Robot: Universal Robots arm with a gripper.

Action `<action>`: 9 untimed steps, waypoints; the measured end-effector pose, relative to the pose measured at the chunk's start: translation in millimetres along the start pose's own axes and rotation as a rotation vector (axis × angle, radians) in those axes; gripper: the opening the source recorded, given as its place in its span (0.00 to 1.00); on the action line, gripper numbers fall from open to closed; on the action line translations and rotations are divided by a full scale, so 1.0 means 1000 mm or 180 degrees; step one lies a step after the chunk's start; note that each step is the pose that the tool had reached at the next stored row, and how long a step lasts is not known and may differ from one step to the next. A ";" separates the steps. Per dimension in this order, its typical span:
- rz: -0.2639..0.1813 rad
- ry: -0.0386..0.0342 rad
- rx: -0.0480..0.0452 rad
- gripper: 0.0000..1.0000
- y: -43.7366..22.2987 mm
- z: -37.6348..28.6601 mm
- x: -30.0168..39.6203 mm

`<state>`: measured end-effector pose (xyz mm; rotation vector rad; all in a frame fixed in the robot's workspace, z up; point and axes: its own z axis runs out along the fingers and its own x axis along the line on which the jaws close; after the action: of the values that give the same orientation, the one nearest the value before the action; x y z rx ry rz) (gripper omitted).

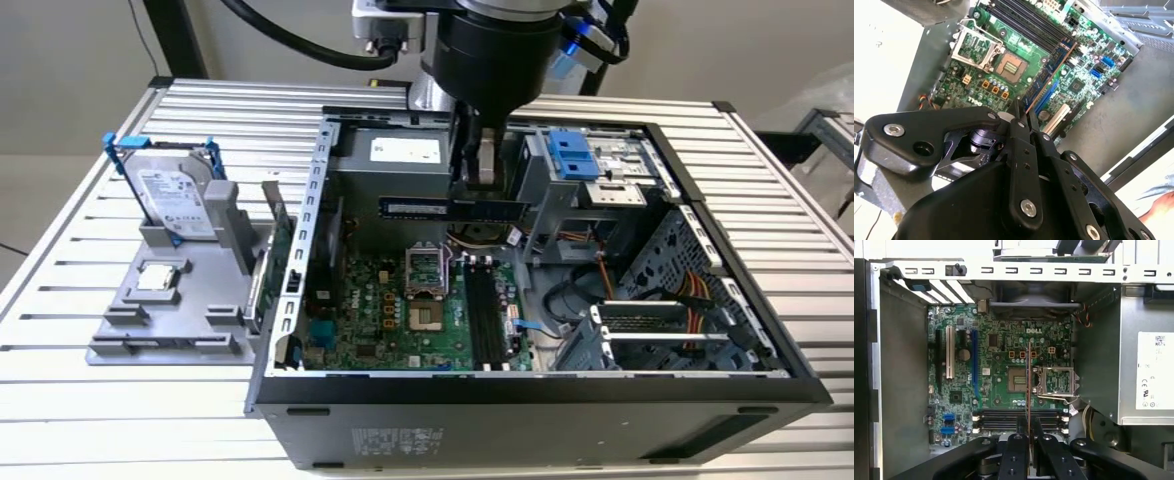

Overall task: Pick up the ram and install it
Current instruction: 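Pick up the ram and move it above insertion slot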

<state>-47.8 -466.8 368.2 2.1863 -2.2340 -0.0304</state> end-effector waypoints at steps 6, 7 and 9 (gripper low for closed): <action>0.0008 0.0000 0.0000 0.00 -0.0064 -0.0002 -0.0001; 0.0008 0.0000 0.0000 0.00 -0.0073 -0.0002 -0.0002; 0.0008 0.0000 0.0000 0.00 -0.0088 -0.0002 -0.0002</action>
<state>-39.0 -466.7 368.2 2.1835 -2.2367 -0.0304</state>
